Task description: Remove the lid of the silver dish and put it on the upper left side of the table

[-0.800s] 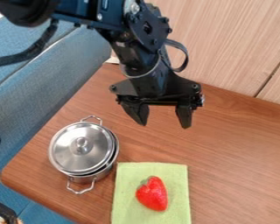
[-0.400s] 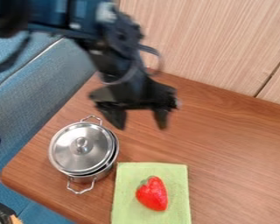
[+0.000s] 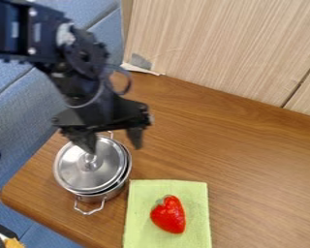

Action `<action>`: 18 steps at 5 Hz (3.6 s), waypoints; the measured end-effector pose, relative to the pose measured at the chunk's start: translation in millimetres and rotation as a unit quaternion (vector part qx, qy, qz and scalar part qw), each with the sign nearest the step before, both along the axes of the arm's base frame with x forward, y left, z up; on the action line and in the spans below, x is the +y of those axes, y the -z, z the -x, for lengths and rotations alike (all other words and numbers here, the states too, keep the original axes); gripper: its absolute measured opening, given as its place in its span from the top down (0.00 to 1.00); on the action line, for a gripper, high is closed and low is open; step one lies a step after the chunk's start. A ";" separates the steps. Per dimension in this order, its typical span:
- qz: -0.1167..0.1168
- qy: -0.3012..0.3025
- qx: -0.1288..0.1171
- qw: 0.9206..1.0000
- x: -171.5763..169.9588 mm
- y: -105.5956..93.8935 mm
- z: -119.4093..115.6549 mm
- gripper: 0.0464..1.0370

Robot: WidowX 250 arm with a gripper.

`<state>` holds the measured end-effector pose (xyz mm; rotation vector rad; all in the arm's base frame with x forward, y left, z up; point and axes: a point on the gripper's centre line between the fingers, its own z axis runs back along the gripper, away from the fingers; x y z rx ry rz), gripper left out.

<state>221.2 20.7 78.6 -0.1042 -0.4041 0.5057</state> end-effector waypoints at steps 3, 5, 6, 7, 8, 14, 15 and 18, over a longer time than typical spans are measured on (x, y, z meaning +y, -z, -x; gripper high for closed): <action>-0.117 -0.093 0.073 0.986 32.5 30.2 7.3 0.04; -0.096 -0.096 0.060 0.989 33.1 37.7 0.1 0.04; -0.047 -0.108 0.047 0.992 37.6 47.9 -0.6 0.04; -0.018 -0.112 0.056 0.992 37.8 60.2 -0.7 0.04; -0.025 -0.120 0.063 0.990 41.2 63.0 -1.1 0.09; -0.029 -0.050 -0.003 0.998 9.6 16.7 -28.8 0.77; 0.010 -0.010 -0.023 1.000 -16.7 0.5 -61.2 0.77; 0.028 0.002 0.005 1.000 -19.2 25.0 -157.7 0.77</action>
